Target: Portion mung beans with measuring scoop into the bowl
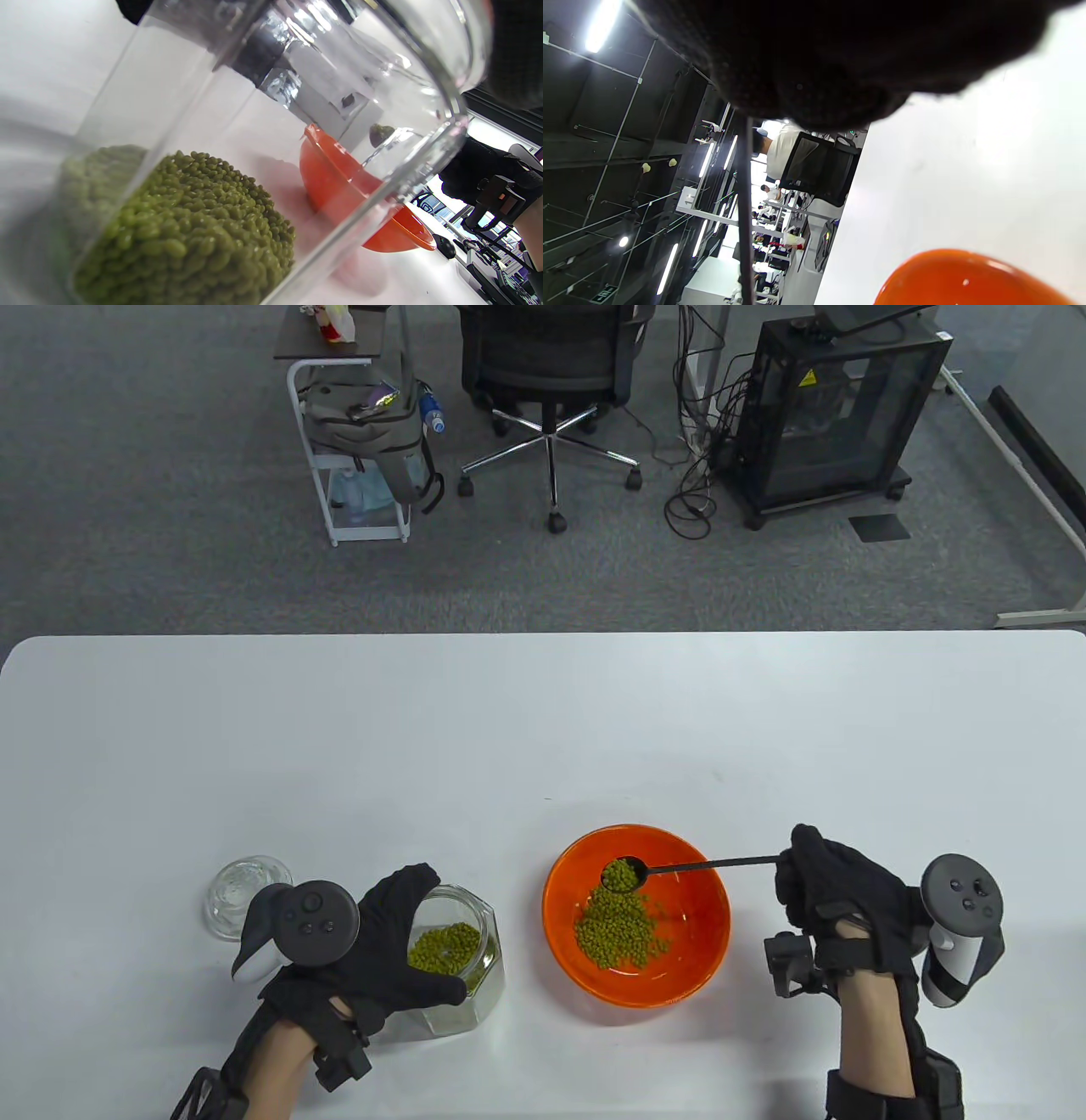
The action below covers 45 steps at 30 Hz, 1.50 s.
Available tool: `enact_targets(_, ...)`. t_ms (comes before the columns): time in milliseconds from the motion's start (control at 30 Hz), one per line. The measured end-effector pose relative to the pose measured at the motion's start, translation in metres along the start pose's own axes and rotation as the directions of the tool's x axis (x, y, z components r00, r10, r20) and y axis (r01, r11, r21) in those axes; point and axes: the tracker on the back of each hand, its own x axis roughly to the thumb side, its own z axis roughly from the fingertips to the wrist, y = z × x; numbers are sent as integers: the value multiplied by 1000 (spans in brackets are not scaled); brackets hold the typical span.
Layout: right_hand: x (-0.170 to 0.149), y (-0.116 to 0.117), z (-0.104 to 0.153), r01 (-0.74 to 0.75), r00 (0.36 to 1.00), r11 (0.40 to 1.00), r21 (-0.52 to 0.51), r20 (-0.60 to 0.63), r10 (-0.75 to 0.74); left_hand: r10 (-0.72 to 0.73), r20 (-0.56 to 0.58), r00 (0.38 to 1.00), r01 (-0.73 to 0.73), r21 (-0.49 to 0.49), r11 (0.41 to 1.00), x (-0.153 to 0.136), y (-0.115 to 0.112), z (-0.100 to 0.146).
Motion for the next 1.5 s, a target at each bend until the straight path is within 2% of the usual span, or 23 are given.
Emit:
enact_targets(233, -1, -9, 2, -54, 999, 997, -48, -1, 54, 0, 0, 1000, 0, 0, 1000, 0, 0, 0)
enact_targets(467, 2, -8, 4, -151, 988, 985, -88, 16, 153, -1, 0, 1000, 1, 0, 1000, 0, 0, 0)
enact_targets(733, 13, 0, 11, -309, 942, 936, -167, 80, 325, -2, -1, 1000, 2, -1, 1000, 0, 0, 0)
enact_targets(867, 22, 8, 17, -386, 897, 898, -209, 140, 418, -2, -1, 1000, 2, -1, 1000, 0, 0, 0)
enact_targets(967, 30, 13, 24, -432, 851, 866, -252, 202, 484, -2, -1, 1000, 2, -1, 1000, 0, 0, 0)
enact_targets(1100, 37, 19, 30, -444, 809, 853, -275, 286, 514, -2, -1, 1000, 2, -1, 1000, 0, 0, 0)
enact_targets(1133, 40, 22, 32, -453, 782, 848, -275, 334, 526, -2, -1, 1000, 2, -1, 1000, 0, 0, 0)
enact_targets(1233, 46, 27, 39, -481, 730, 815, -321, 368, 576, -2, -1, 1000, 2, -1, 1000, 0, 0, 0)
enact_targets(1300, 53, 32, 45, -520, 643, 776, -358, 434, 631, -3, -1, 1000, 3, -1, 1000, 0, 0, 0)
enact_targets(1367, 55, 36, 49, -534, 602, 756, -379, 457, 655, -2, -1, 1000, 2, -1, 1000, 0, 0, 0)
enact_targets(1400, 58, 40, 52, -544, 551, 746, -385, 507, 663, -3, -1, 1000, 3, -1, 1000, 0, 0, 0)
enact_targets(1500, 62, 46, 59, -544, 475, 724, -424, 555, 683, -3, -1, 1000, 3, -1, 1000, 0, 0, 0)
